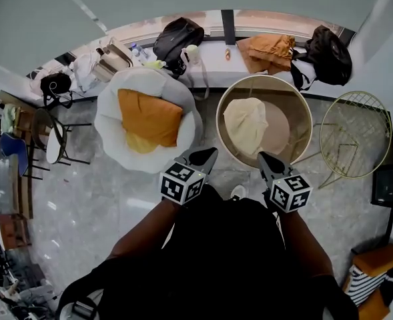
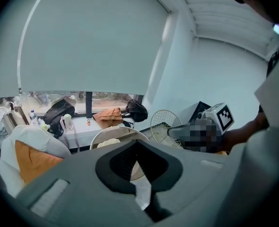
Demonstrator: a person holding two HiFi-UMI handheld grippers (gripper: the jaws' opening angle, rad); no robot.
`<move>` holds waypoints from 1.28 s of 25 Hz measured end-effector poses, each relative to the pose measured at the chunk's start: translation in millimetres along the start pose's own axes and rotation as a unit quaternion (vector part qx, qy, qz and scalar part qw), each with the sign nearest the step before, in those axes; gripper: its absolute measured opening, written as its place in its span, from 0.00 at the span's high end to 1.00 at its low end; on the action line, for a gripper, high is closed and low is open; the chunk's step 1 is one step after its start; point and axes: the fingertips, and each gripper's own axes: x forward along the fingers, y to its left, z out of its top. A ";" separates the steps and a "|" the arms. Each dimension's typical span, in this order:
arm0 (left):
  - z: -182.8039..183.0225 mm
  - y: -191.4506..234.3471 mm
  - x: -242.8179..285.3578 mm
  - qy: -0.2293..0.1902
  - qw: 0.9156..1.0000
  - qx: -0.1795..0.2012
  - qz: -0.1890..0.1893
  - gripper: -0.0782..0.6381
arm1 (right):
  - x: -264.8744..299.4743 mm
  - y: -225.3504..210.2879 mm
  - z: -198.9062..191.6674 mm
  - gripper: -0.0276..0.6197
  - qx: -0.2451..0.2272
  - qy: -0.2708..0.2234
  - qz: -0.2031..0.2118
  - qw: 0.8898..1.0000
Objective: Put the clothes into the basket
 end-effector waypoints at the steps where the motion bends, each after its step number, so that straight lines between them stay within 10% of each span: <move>1: 2.9 1.4 3.5 0.001 1.000 0.001 0.000 0.89 | 0.7 -3.0 2.4 0.93 0.000 -0.002 -0.001 1.000; 32: 105.6 151.7 167.2 0.064 0.987 0.062 -0.135 0.89 | 144.2 -119.9 69.2 0.93 0.034 0.039 -0.161 0.986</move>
